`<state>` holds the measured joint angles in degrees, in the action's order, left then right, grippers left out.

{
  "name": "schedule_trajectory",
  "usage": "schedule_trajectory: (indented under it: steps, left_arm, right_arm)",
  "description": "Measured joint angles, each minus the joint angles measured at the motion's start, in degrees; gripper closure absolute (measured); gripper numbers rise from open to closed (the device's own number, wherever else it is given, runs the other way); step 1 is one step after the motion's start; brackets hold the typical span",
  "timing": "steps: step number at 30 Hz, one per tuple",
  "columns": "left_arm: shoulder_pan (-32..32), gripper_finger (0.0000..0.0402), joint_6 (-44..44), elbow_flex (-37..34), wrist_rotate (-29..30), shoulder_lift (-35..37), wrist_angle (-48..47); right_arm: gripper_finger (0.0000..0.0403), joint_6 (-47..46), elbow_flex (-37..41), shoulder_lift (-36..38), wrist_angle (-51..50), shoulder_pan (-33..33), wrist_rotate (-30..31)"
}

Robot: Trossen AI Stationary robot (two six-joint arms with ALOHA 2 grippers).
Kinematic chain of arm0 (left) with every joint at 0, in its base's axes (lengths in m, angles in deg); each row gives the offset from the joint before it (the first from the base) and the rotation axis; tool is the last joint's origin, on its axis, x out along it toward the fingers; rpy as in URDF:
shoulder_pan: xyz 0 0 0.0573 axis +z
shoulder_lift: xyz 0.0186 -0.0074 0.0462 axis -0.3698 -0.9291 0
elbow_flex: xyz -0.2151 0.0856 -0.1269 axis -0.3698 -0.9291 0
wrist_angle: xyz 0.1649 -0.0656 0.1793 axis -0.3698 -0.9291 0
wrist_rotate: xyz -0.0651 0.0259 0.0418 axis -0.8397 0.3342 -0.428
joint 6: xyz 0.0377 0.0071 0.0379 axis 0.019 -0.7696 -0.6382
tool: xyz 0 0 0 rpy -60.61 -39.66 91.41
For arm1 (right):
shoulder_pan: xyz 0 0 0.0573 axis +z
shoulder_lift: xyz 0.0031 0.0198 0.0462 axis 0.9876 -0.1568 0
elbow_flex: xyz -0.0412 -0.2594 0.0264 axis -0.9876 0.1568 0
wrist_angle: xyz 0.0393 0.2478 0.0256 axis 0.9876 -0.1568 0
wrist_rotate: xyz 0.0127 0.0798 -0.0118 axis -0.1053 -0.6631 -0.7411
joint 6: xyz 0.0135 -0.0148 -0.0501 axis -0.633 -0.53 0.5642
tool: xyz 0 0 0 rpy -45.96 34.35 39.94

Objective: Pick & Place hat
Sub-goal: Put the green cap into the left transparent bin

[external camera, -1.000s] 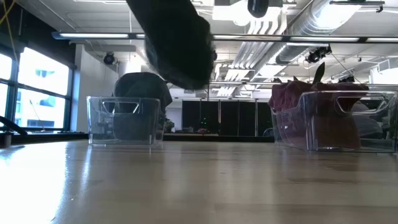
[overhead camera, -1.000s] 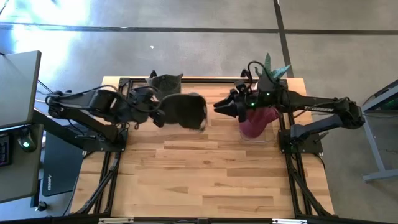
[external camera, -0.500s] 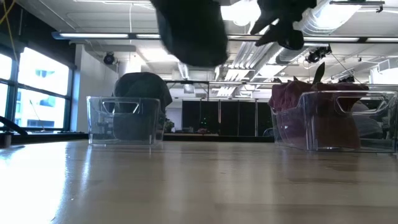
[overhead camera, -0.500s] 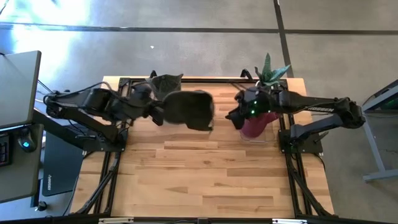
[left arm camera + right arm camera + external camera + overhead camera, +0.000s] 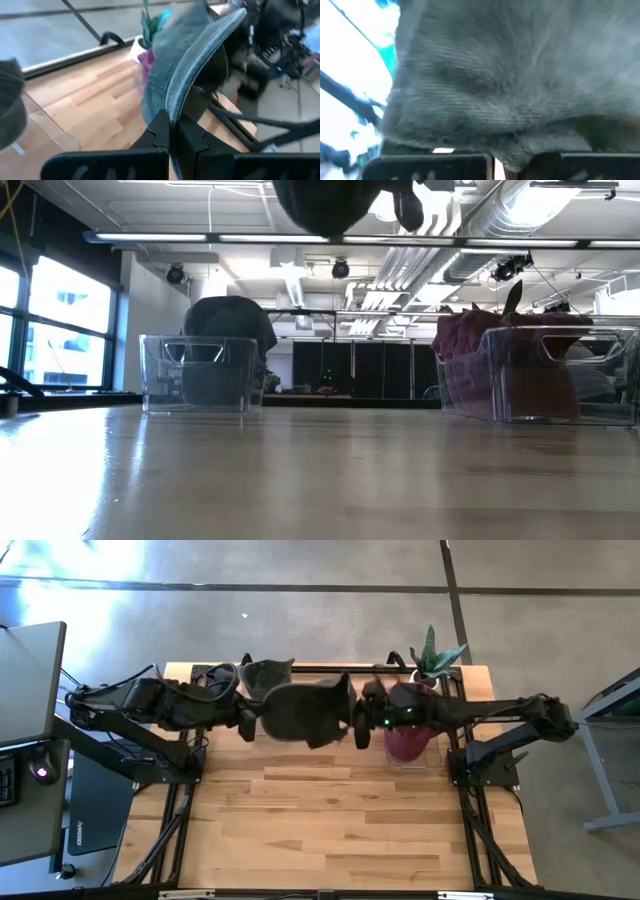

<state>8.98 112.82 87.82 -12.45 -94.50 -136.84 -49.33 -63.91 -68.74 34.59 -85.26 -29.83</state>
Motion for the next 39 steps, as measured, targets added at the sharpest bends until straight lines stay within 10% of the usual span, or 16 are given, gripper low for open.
schedule_trajectory:
  steps: [16, 29, 39]
  left_arm:
    - [0.0, 0.0401, 4.1, -6.8, -3.5, -3.8, 6.4]
    - [7.5, 0.0401, 14.3, -47.0, -20.5, 5.1, 58.7]
    - [7.8, 0.0401, 20.3, -56.8, -25.3, 2.5, 75.8]
  right_arm:
    - [0.0394, -9.3, 0.0, 0.3, -3.1, -2.3, -12.9]
    - [0.0385, -15.5, 0.0, -0.5, -16.8, 2.3, -16.5]
    - [0.0227, -19.1, -0.1, -5.5, -19.9, 0.4, -33.4]
